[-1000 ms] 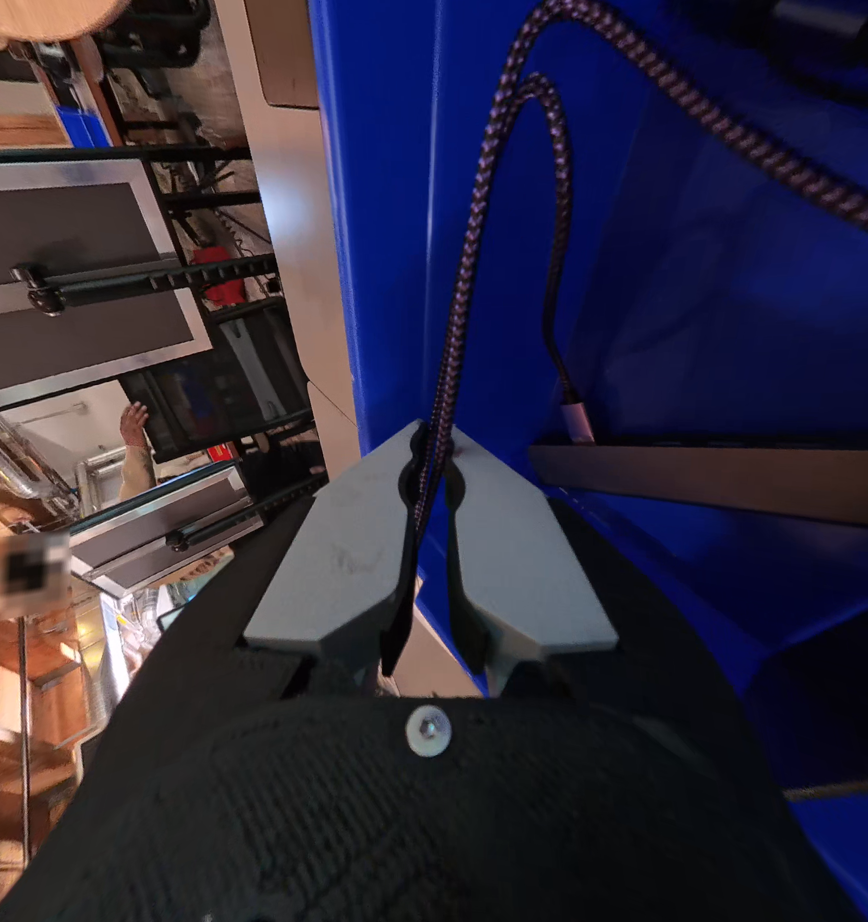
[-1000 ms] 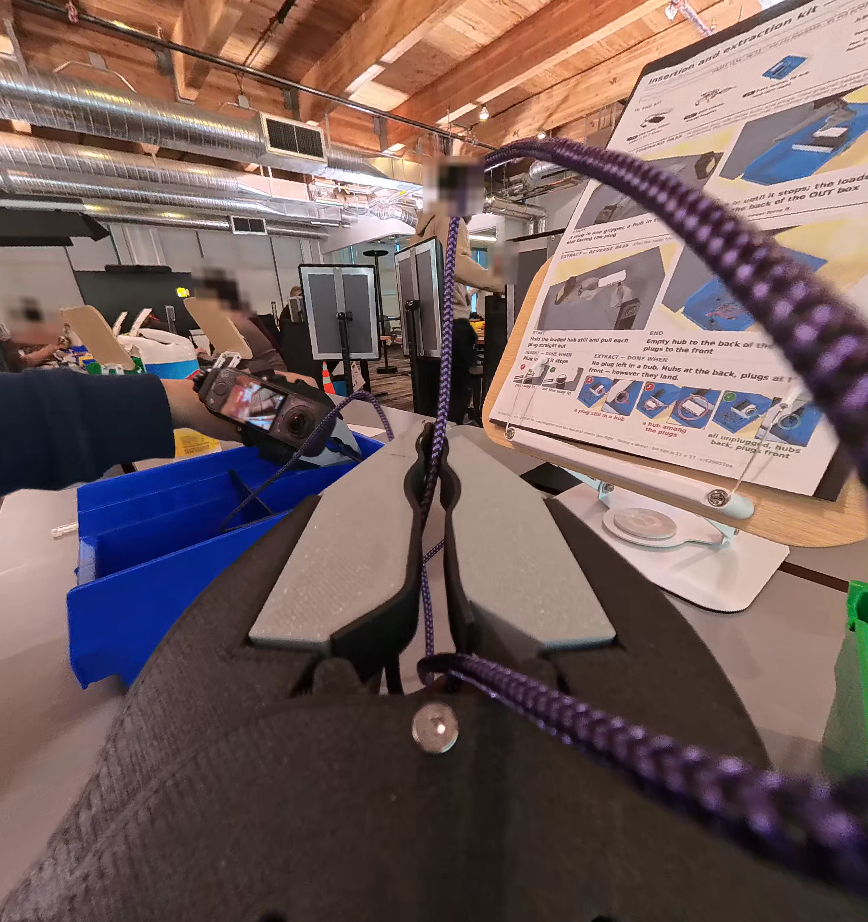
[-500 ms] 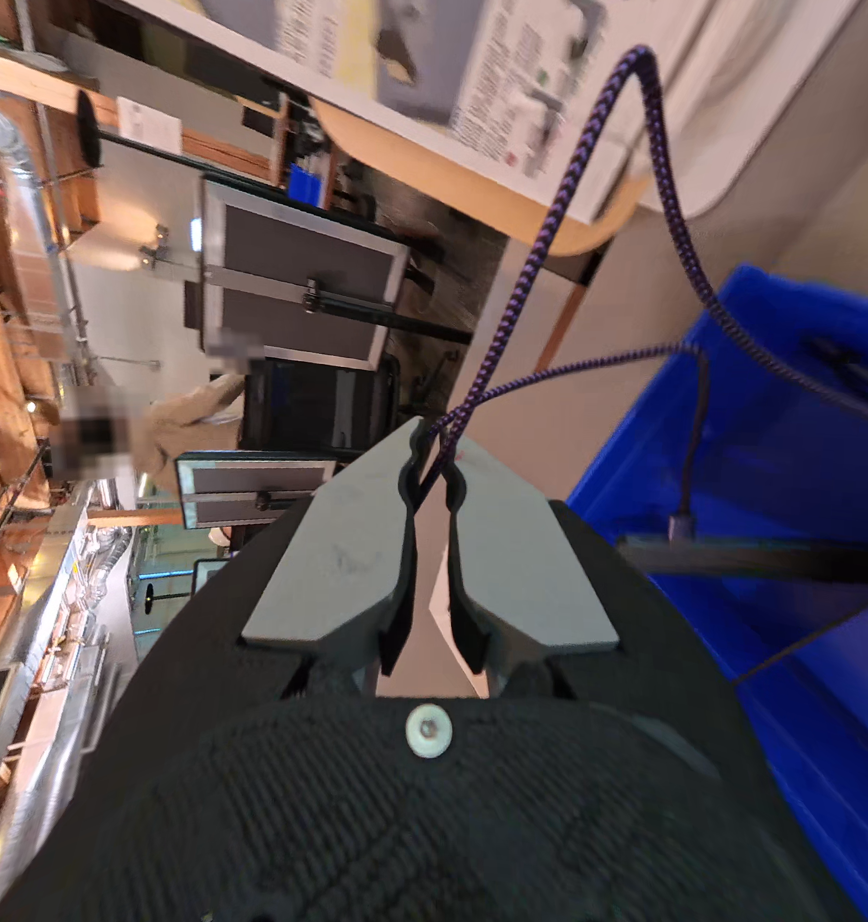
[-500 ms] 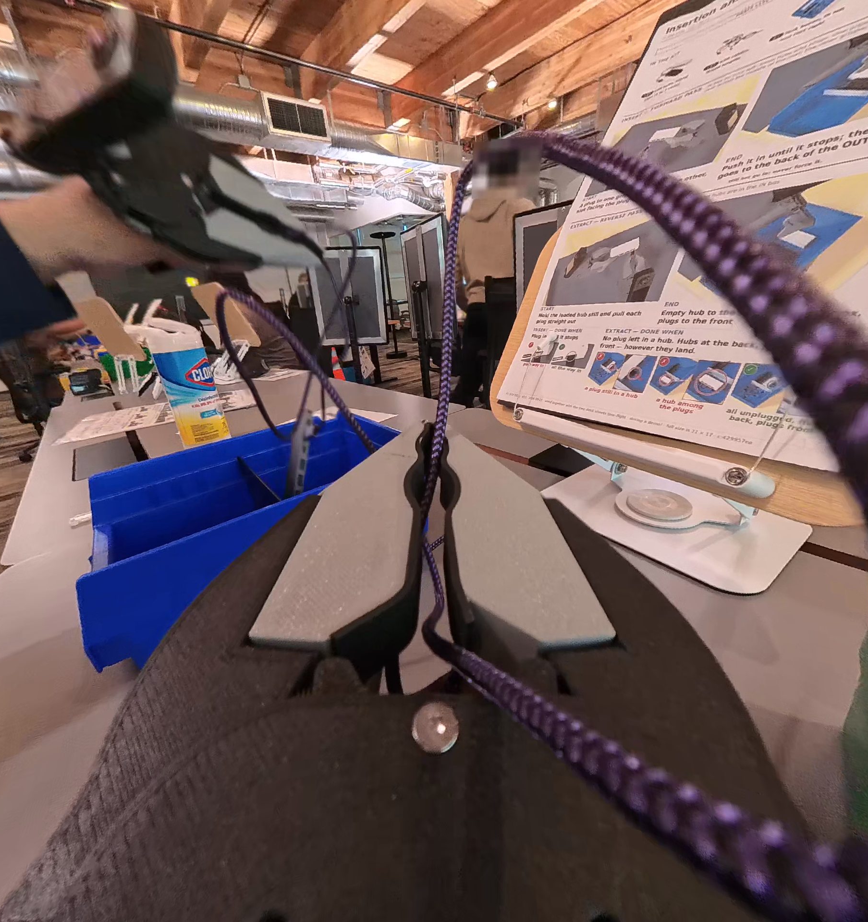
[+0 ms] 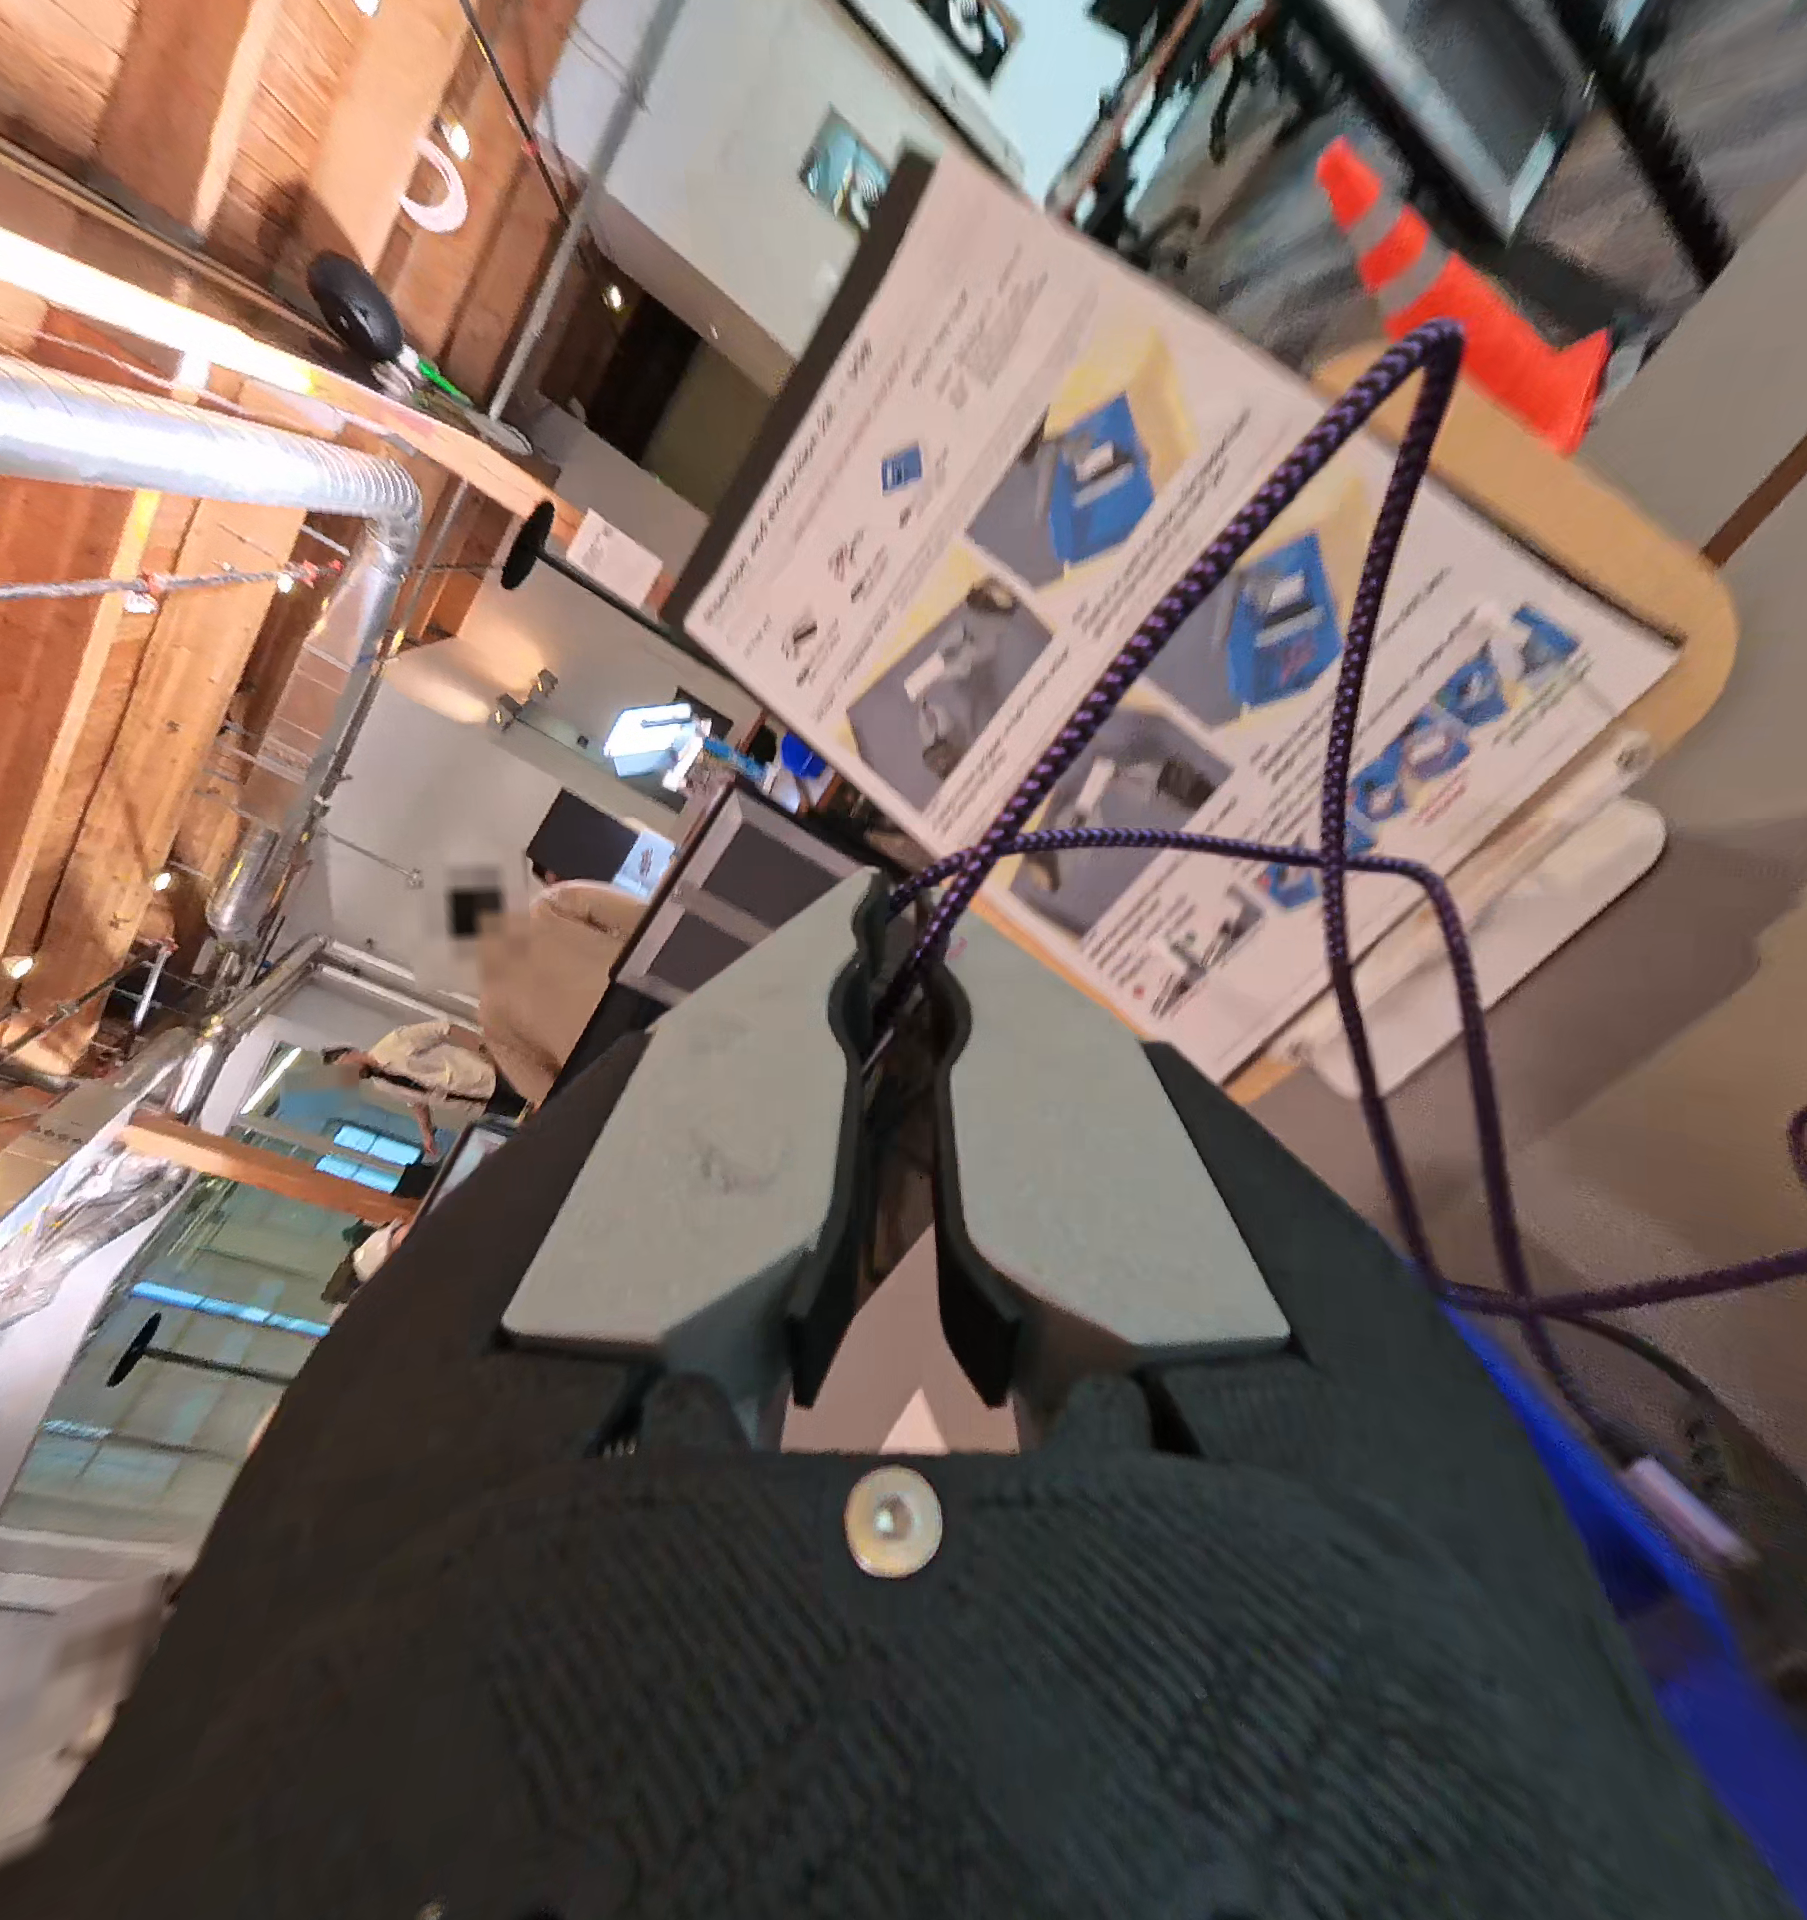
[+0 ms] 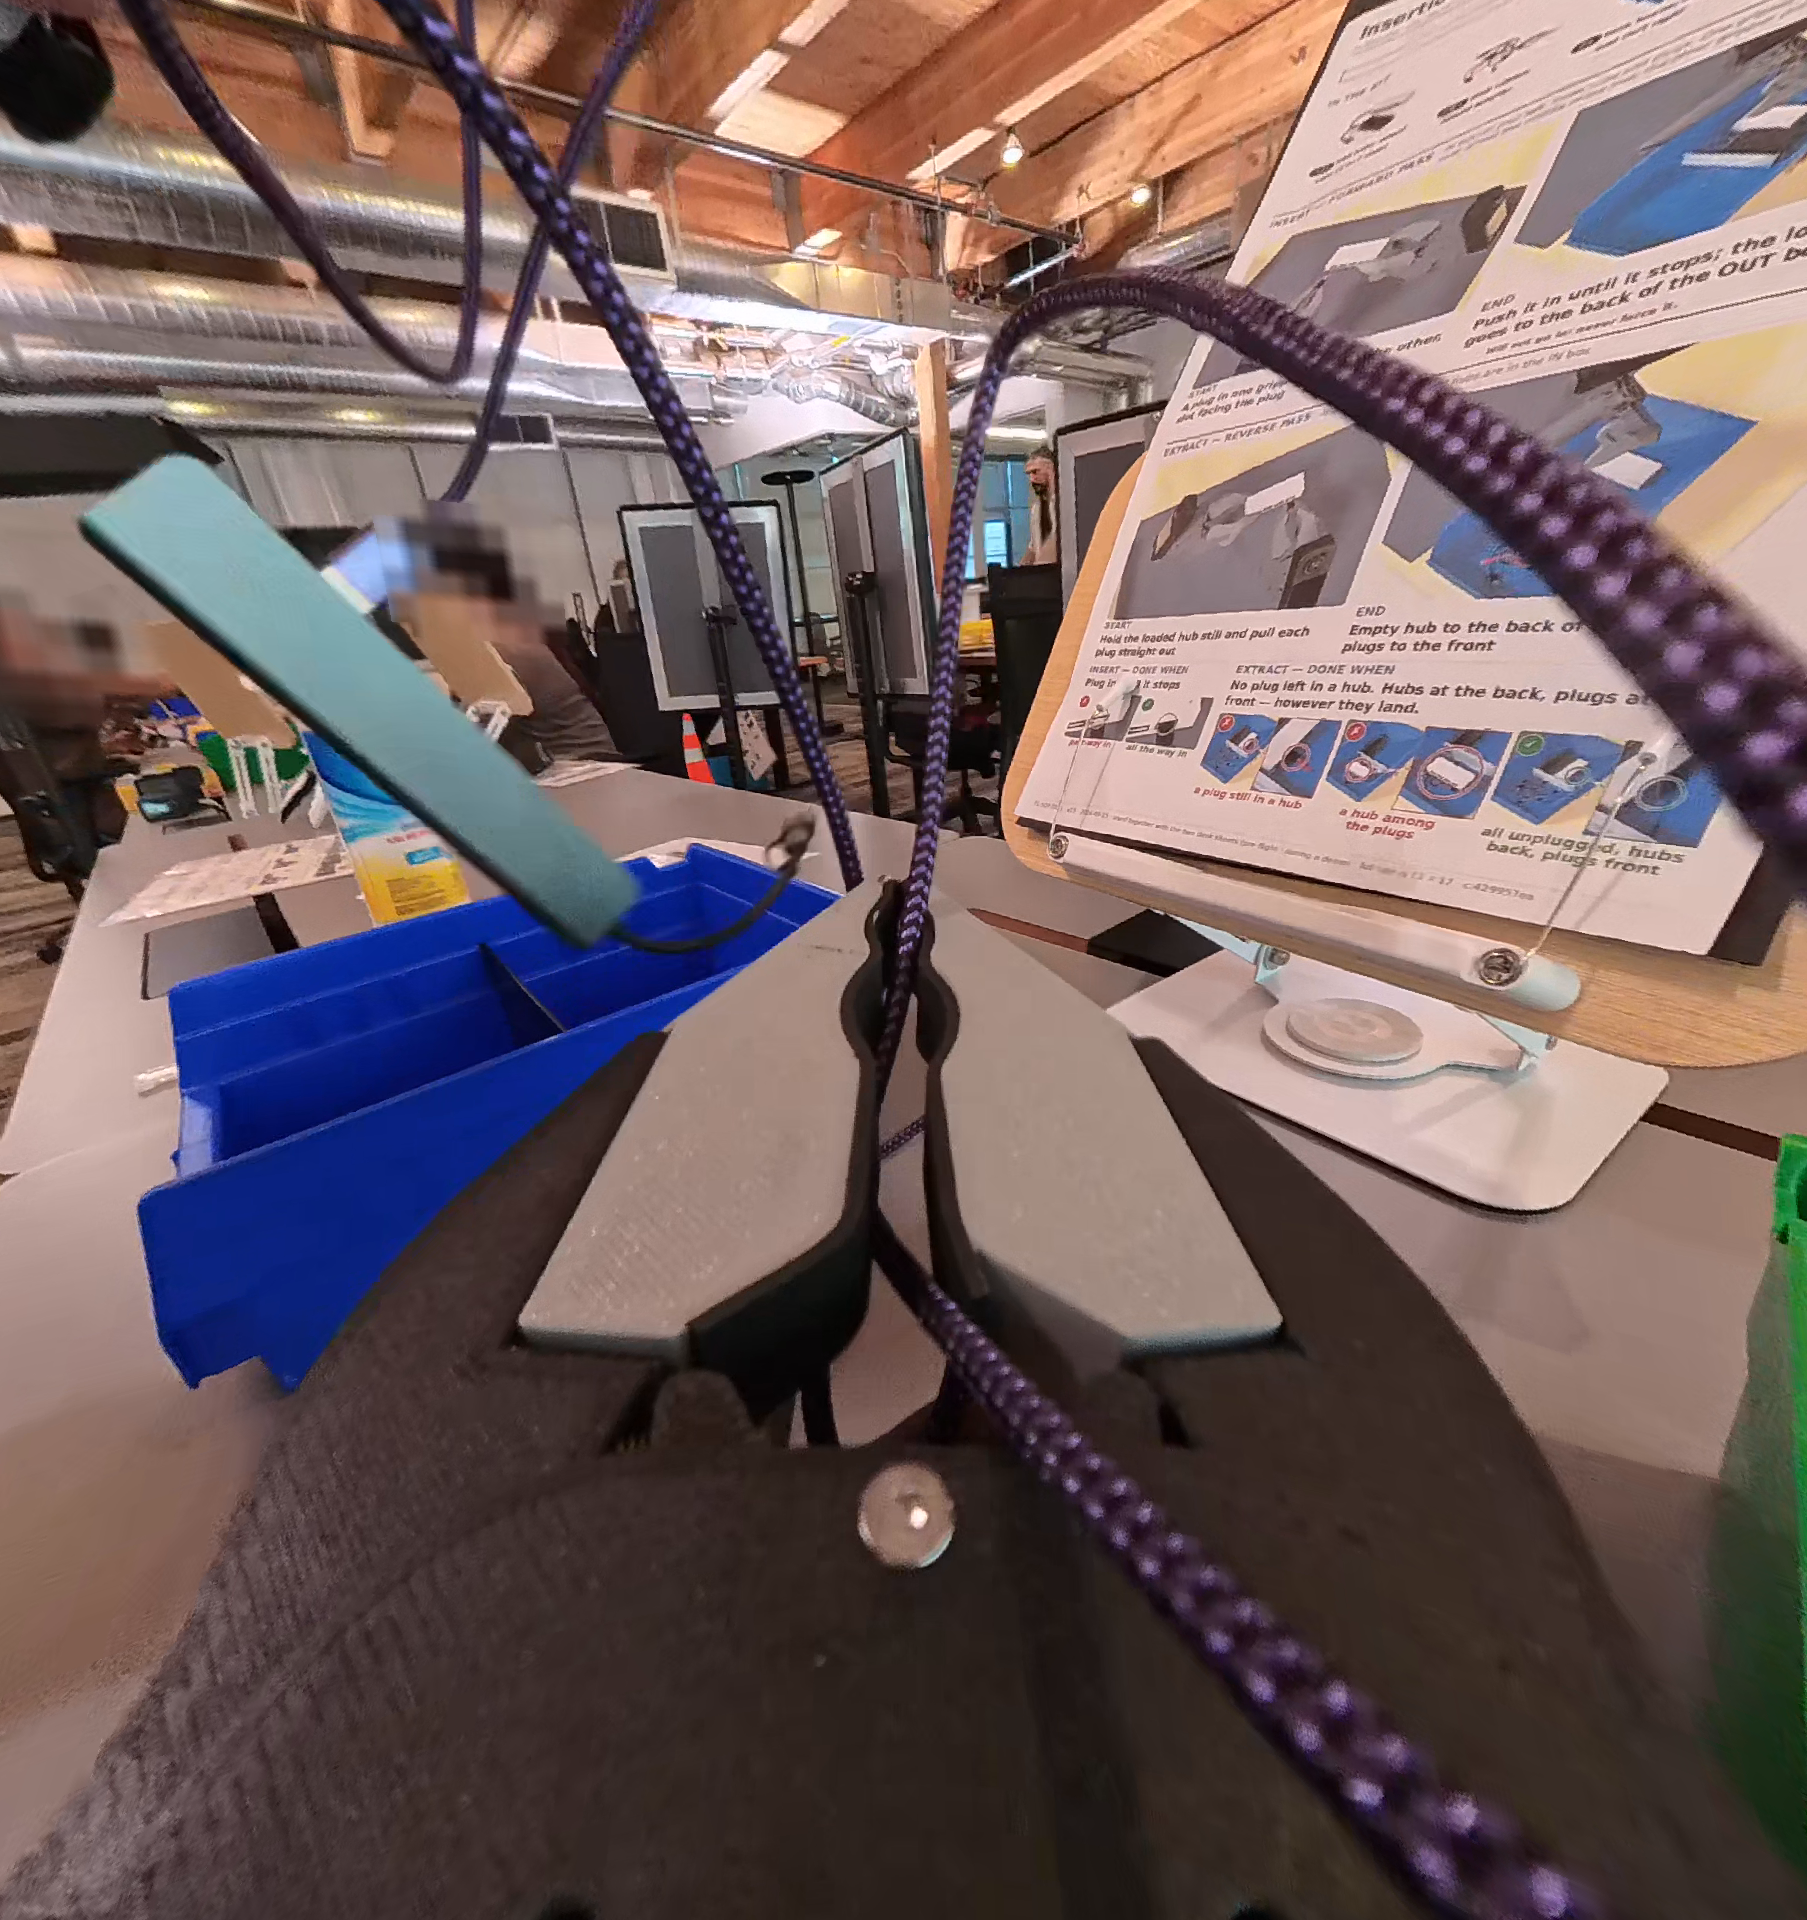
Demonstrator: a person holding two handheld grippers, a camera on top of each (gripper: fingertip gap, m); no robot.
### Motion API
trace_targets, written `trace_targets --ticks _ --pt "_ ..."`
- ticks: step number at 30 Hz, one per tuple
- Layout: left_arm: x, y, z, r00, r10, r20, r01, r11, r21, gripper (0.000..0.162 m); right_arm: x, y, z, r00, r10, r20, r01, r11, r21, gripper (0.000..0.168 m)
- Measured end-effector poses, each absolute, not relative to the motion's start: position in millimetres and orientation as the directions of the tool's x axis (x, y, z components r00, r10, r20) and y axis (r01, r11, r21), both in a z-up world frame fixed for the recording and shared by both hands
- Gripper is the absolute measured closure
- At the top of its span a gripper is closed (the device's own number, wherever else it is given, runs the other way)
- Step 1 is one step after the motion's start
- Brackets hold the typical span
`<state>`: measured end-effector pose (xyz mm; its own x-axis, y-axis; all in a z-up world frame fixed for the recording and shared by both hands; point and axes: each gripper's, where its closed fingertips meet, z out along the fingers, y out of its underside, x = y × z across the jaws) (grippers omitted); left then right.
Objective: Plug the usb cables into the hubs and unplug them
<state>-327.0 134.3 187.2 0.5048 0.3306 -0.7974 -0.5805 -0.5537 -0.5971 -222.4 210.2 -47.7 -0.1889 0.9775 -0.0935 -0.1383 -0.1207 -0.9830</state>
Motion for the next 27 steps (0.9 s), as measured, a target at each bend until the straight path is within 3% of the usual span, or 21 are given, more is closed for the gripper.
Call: trace_targets --ticks 1,7,16,23,27 --pt "-318 141 191 0.523 0.334 -0.784 -0.592 -0.52 -0.616 0.161 -222 210 -47 -0.198 0.975 -0.1 -0.139 -0.129 -0.982 0.168" --pt "-294 170 175 0.639 0.355 -0.682 -0.54 -0.425 -0.727 0.16 -219 216 -44 -0.175 0.98 -0.097 -0.158 -0.125 -0.979 0.168" --pt "-264 173 74 0.774 0.416 -0.478 -0.388 -0.285 -0.876 0.16 -222 221 -52 -0.102 0.994 -0.037 -0.125 -0.05 -0.991 0.168" --pt "-274 194 1 0.806 0.483 -0.342 -0.307 -0.153 -0.939 0.16 -228 233 -69 0.017 0.998 0.054 -0.05 0.055 -0.997 0.168" --pt "-282 192 -41 0.813 0.473 -0.34 -0.297 -0.166 -0.94 0.161 -238 229 -85 0.011 0.997 0.081 0.018 0.081 -0.997 0.168"
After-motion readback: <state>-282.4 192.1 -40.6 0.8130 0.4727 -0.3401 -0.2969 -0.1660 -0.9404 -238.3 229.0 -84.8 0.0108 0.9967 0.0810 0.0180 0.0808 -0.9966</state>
